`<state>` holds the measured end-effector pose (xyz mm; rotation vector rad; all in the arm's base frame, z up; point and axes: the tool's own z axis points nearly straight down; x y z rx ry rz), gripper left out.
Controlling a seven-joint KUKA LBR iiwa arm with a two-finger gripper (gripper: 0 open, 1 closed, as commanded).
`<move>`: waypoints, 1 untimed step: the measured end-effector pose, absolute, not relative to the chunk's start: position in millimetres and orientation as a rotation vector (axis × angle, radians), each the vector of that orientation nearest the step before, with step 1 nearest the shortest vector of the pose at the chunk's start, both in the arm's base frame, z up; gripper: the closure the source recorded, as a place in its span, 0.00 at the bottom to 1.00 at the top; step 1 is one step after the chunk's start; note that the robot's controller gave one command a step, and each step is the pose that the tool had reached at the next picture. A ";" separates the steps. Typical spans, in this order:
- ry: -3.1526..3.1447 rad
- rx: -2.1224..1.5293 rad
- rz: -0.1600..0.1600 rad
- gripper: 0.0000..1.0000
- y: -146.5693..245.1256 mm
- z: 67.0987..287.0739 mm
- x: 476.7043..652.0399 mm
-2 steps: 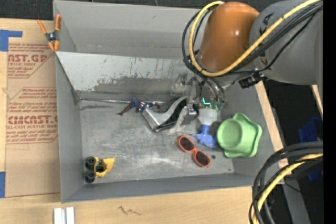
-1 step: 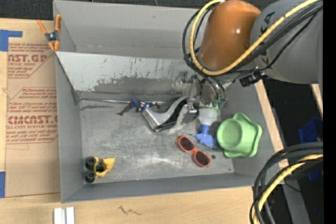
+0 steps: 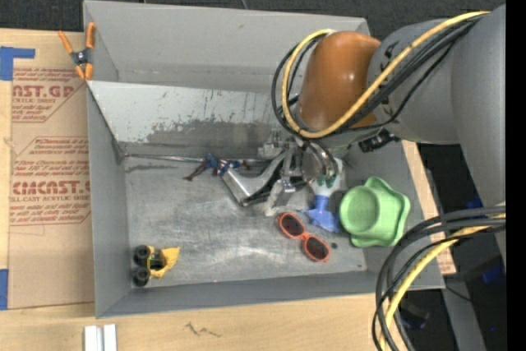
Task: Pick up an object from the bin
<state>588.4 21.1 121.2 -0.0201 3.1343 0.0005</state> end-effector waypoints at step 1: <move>3.133 -0.026 0.005 0.00 22.1 75.1 593.5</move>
Offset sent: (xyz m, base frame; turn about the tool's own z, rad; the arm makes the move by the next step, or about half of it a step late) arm 0.0052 -0.0083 0.0011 -0.0895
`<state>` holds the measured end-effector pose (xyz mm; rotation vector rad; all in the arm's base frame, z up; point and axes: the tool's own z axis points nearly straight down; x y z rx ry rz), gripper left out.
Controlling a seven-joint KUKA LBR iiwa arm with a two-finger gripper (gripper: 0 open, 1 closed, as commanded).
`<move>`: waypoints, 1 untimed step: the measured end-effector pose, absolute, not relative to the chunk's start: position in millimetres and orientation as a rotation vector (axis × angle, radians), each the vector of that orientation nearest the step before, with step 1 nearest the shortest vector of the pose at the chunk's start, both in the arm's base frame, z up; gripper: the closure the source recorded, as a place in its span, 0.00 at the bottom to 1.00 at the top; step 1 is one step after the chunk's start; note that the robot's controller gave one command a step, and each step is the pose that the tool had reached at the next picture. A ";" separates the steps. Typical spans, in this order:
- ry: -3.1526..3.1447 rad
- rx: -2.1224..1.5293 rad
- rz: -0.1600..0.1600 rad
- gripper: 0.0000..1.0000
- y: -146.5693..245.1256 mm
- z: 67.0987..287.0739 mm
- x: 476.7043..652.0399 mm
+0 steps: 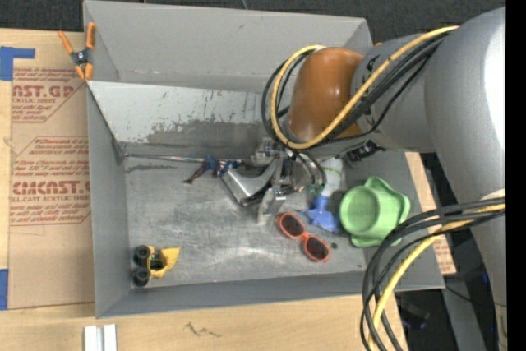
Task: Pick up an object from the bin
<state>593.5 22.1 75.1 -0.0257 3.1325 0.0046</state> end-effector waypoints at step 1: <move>3.133 -0.026 0.004 0.00 22.0 75.8 592.9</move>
Offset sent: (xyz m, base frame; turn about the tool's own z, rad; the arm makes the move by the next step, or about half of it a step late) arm 0.0000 0.0000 0.0000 0.0000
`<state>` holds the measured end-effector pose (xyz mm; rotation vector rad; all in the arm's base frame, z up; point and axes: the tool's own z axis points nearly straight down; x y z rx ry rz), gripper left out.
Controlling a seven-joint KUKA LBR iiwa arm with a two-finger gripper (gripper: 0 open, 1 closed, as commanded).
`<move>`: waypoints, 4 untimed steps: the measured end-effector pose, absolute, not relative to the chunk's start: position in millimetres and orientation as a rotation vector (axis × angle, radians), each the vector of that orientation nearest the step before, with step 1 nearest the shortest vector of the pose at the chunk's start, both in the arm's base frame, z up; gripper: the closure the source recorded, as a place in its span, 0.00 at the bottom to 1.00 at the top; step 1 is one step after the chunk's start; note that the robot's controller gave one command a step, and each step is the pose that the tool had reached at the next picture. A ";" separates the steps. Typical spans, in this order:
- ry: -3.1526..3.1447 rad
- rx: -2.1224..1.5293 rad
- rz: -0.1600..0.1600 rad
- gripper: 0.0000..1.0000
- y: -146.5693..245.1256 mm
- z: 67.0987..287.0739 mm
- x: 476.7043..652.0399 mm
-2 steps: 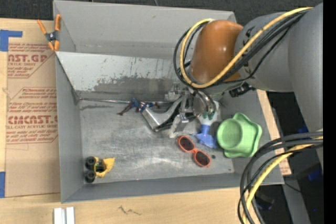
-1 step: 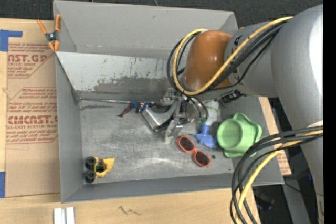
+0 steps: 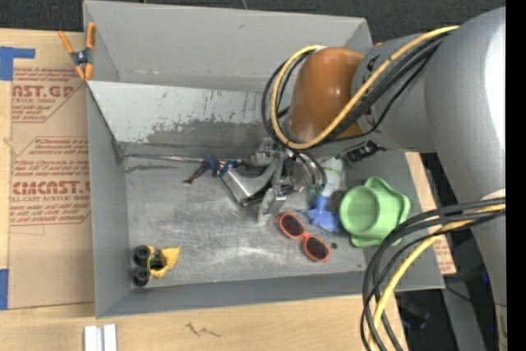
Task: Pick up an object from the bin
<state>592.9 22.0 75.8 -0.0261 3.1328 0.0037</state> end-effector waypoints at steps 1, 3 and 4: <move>3.140 -0.027 0.002 0.00 22.9 77.0 594.4; 3.150 -0.031 0.003 1.00 23.6 80.1 593.3; 3.149 -0.031 0.003 1.00 23.7 83.4 592.0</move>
Offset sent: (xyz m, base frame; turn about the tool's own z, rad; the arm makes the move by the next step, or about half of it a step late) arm 0.0000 0.0000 0.0000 0.0000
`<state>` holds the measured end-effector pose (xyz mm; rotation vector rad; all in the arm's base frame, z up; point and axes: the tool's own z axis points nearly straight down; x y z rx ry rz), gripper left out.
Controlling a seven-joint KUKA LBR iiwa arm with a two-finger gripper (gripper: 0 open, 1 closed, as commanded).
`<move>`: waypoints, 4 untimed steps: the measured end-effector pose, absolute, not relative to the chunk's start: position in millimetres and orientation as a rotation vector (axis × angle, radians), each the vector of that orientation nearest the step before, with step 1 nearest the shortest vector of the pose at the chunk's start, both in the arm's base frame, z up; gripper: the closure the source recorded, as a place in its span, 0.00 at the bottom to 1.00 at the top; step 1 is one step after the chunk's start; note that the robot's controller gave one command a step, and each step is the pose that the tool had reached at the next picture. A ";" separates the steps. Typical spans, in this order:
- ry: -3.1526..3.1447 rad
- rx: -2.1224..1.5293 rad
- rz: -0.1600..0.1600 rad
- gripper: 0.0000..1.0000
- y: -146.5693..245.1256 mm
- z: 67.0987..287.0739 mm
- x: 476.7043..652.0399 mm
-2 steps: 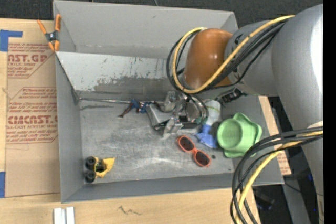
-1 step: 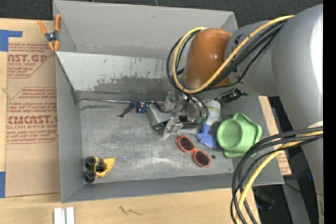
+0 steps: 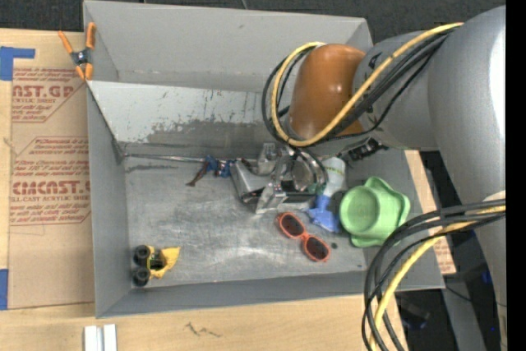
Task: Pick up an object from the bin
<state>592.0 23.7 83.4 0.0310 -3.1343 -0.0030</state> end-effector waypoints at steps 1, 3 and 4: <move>-3.134 0.029 -0.001 1.00 23.1 96.9 590.5; -3.138 0.029 -0.001 1.00 23.2 125.5 590.9; -3.133 0.029 0.000 1.00 23.3 136.3 589.3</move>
Offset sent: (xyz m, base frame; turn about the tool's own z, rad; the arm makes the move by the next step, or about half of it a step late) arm 0.0002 0.0000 0.0568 0.0000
